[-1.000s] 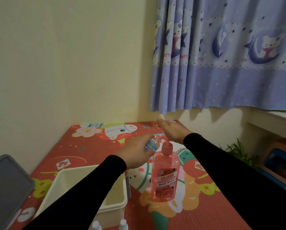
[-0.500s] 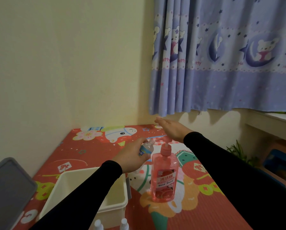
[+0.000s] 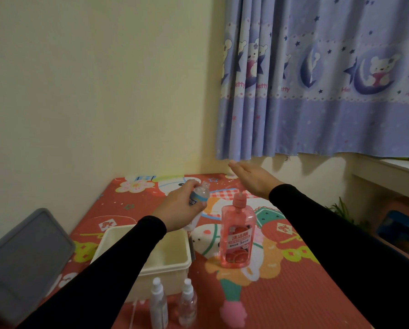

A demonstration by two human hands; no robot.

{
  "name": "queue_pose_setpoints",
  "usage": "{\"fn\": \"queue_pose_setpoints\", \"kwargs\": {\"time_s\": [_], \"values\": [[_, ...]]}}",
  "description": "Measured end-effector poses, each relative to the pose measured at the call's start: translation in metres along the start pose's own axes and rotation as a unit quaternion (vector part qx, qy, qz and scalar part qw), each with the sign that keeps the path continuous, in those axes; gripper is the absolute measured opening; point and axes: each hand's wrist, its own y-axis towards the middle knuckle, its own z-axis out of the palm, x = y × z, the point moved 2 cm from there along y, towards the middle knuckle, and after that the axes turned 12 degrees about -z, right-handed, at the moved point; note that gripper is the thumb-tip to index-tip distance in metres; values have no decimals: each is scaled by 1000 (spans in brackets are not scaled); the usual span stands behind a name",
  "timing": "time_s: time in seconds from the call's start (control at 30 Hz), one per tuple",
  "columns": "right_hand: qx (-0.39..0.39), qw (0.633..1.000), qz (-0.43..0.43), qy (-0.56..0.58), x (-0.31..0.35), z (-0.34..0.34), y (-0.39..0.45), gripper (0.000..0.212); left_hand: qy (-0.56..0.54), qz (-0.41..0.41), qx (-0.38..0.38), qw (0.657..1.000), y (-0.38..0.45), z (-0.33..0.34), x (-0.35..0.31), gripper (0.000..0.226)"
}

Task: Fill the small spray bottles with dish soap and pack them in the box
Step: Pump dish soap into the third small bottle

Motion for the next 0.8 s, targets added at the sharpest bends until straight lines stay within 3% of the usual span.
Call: {"fn": "queue_pose_setpoints", "kwargs": {"time_s": [0.4, 0.8], "values": [[-34, 996, -86, -20, 49, 11, -51, 54, -86, -19, -84, 993, -63, -42, 19, 38], [89, 963, -255, 8, 123, 128, -113, 42, -135, -71, -135, 979, -130, -76, 70, 53]]}}
